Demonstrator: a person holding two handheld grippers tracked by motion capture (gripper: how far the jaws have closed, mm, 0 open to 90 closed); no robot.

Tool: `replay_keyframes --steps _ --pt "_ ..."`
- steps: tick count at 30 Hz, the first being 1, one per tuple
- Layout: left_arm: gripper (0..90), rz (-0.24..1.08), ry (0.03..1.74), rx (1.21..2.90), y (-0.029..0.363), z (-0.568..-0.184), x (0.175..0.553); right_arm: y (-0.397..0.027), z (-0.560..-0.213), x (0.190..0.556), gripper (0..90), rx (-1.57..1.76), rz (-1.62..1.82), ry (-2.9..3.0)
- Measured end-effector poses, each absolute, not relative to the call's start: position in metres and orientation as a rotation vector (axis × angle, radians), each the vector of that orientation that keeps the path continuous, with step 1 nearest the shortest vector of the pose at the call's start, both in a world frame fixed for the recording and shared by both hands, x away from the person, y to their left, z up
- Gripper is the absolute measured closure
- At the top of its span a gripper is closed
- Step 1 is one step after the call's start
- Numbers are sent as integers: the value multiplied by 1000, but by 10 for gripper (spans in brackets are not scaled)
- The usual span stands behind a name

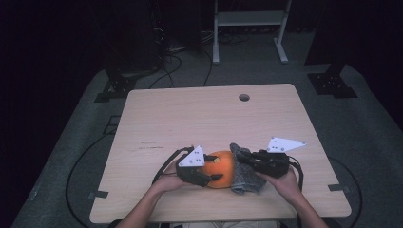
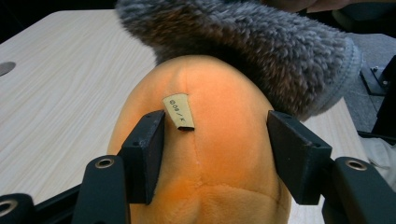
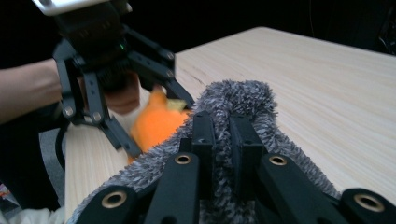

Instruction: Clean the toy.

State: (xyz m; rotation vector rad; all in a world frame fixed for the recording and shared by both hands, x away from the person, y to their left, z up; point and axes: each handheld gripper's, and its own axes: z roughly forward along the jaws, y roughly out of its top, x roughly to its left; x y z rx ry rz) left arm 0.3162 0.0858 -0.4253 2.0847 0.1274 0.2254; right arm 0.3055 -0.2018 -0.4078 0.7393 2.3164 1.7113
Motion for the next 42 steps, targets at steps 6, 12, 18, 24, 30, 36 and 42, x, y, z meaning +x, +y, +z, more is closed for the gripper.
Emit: replay_keyframes --steps 6,12,18,24,30,36,42 --pt "385 226 96 2104 84 -425 313 -200 -429 311 817 813 1639 2372" --pt "384 220 96 2105 84 -424 312 -212 -432 312 817 859 1529 2380" --pt "250 118 146 2079 87 -418 317 -211 -435 314 817 873 1592 2375" --pt "313 167 176 2110 88 -419 319 -217 -445 316 817 919 1543 2391" --pt "350 148 151 2120 94 -421 320 -226 -449 316 815 955 1510 2411" --pt "351 105 132 2122 96 -422 320 -217 -434 318 812 890 1616 2368" --pt "288 107 162 2116 101 -422 323 -221 -450 320 813 939 1491 2432"
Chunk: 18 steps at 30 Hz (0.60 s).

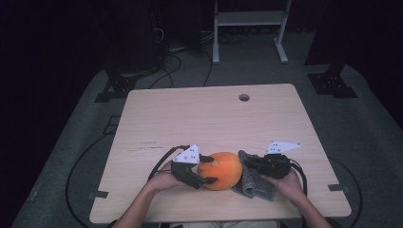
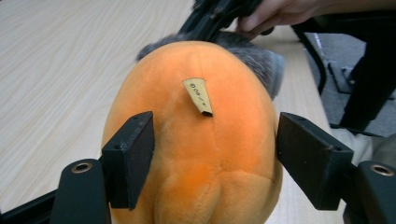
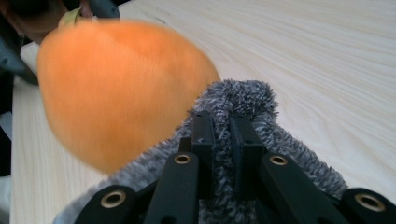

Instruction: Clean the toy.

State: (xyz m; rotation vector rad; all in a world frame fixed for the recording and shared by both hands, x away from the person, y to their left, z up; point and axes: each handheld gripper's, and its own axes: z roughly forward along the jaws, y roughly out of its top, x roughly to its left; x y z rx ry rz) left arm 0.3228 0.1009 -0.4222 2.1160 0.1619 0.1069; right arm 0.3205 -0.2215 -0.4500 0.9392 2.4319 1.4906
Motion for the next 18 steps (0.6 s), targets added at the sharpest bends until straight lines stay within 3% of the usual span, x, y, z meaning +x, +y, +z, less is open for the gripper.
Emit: replay_keyframes --steps 6,12,18 --pt "409 152 189 2102 93 -421 320 -225 -426 308 813 873 1647 2345" --pt "420 201 145 2120 75 -416 313 -212 -407 306 813 789 1720 2329" --pt "414 192 162 2115 78 -419 314 -208 -427 310 811 825 1616 2390"
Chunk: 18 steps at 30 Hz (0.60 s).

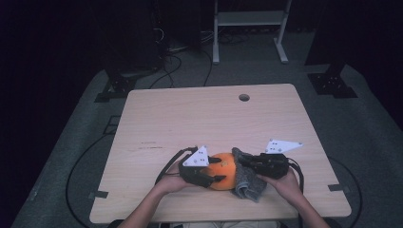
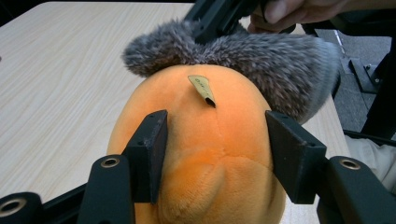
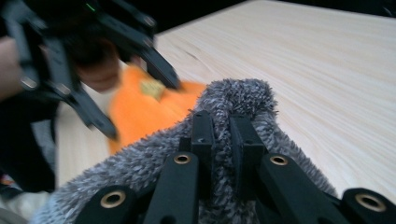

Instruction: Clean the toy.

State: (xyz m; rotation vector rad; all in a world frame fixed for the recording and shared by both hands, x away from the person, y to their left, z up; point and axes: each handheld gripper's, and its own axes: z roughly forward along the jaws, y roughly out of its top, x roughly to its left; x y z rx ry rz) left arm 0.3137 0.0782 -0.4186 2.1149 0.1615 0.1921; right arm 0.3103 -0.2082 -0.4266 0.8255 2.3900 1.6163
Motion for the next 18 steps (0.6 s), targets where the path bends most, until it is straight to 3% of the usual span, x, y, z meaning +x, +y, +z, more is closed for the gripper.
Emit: replay_keyframes --steps 7,13,18 --pt "398 196 209 2091 76 -418 317 -224 -427 303 811 856 1601 2349" --pt "395 206 212 2088 71 -418 315 -199 -409 299 811 716 1669 2338" --pt "393 216 214 2095 73 -419 314 -194 -417 304 813 735 1605 2357"
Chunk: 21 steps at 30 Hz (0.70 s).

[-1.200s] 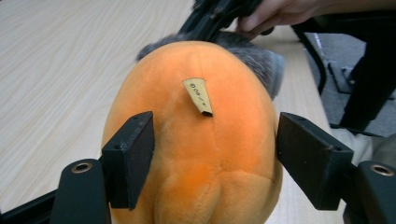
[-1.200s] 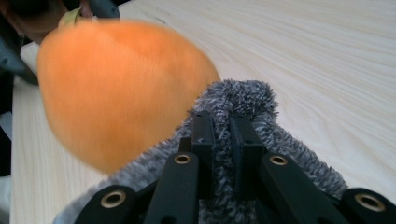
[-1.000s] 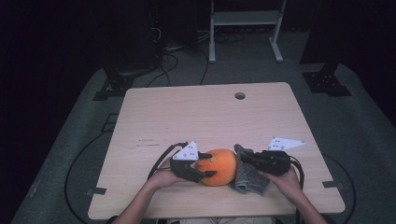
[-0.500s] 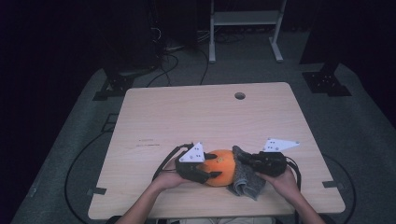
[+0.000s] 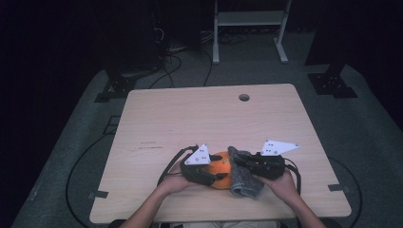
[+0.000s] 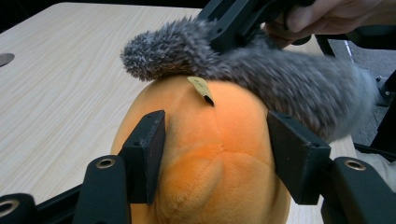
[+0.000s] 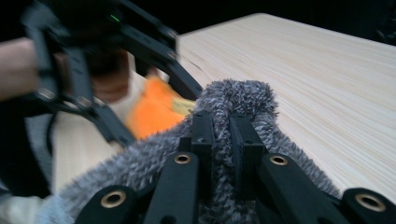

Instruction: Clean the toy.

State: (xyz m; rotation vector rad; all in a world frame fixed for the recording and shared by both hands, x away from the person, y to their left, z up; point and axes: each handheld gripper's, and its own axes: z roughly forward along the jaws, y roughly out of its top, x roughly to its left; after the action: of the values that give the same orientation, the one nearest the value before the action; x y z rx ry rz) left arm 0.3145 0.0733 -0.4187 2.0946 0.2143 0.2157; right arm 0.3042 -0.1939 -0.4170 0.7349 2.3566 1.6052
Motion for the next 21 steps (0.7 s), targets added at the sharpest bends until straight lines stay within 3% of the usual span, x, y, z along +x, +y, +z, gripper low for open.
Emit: replay_keyframes --steps 21 --pt "385 206 216 2076 68 -418 314 -208 -420 299 815 799 1559 2336"
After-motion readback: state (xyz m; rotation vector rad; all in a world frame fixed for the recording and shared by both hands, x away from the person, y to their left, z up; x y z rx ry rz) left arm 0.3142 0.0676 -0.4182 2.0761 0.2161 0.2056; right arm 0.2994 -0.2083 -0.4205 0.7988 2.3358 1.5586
